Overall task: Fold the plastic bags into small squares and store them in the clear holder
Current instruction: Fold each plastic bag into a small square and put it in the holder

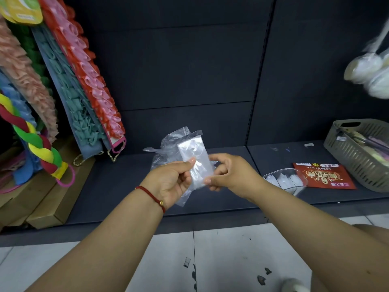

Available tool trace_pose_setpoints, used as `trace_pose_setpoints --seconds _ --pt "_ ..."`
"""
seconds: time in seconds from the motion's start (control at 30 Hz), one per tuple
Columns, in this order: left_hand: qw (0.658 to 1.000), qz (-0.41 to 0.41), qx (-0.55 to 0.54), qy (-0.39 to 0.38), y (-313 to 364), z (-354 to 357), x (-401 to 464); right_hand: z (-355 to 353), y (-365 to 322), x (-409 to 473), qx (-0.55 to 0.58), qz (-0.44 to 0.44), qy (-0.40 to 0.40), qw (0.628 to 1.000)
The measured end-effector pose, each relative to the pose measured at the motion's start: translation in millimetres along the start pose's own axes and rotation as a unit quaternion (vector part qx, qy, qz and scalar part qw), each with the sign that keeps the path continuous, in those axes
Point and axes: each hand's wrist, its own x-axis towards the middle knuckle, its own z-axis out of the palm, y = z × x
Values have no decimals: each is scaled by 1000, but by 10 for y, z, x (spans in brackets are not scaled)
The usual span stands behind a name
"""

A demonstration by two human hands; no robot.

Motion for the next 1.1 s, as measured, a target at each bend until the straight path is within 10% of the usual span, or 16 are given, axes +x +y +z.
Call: trace_pose_setpoints --seconds 0.1,0.63,1.1 --pt "994 47 98 12 -16 -18 2 -33 -26 5 -90 23 46 995" --pt "969 163 170 -68 -19 110 -123 -76 -67 -33 259 -7 64 964" --pt "918 364 156 23 -104 370 -266 -149 -54 -179 99 -112 157 976"
